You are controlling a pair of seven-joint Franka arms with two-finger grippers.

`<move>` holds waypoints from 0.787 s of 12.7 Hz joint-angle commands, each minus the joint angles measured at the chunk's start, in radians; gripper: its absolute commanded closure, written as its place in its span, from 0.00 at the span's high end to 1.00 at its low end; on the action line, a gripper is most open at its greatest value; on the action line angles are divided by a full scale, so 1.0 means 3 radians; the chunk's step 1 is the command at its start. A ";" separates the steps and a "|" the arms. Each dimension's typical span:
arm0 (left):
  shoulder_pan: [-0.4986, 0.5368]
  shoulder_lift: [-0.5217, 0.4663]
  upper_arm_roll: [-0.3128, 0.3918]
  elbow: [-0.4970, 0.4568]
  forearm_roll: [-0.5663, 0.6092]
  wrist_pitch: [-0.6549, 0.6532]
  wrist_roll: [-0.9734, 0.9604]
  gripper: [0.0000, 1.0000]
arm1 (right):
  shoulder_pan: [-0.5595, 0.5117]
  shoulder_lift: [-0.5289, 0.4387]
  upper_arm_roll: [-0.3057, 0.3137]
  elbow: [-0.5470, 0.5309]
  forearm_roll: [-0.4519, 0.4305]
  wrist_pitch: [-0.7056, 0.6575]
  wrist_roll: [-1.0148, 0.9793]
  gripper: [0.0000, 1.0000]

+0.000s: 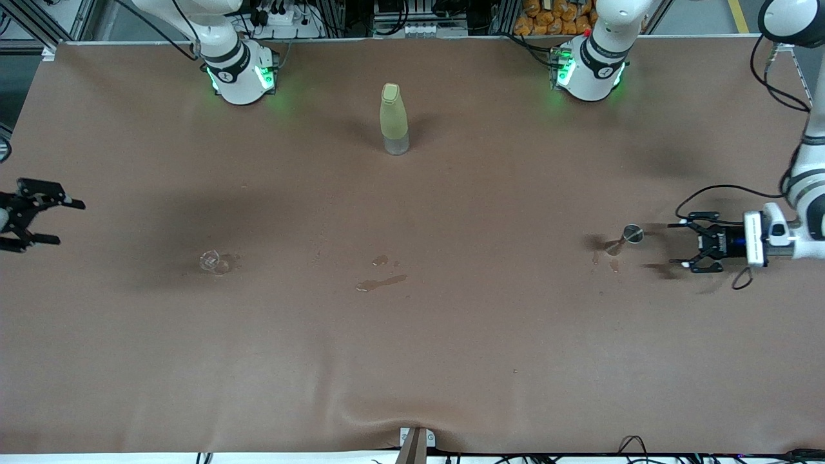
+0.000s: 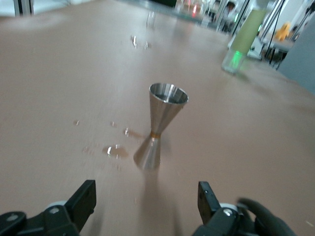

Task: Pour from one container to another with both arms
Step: 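Set the jigger down and open the left gripper while the right gripper retracts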

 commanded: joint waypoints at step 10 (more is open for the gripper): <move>-0.0172 -0.1653 -0.0072 0.0014 0.1060 -0.0043 -0.2556 0.92 | 0.0136 -0.0952 0.1133 0.0022 -0.0929 -0.0398 0.3043 1.00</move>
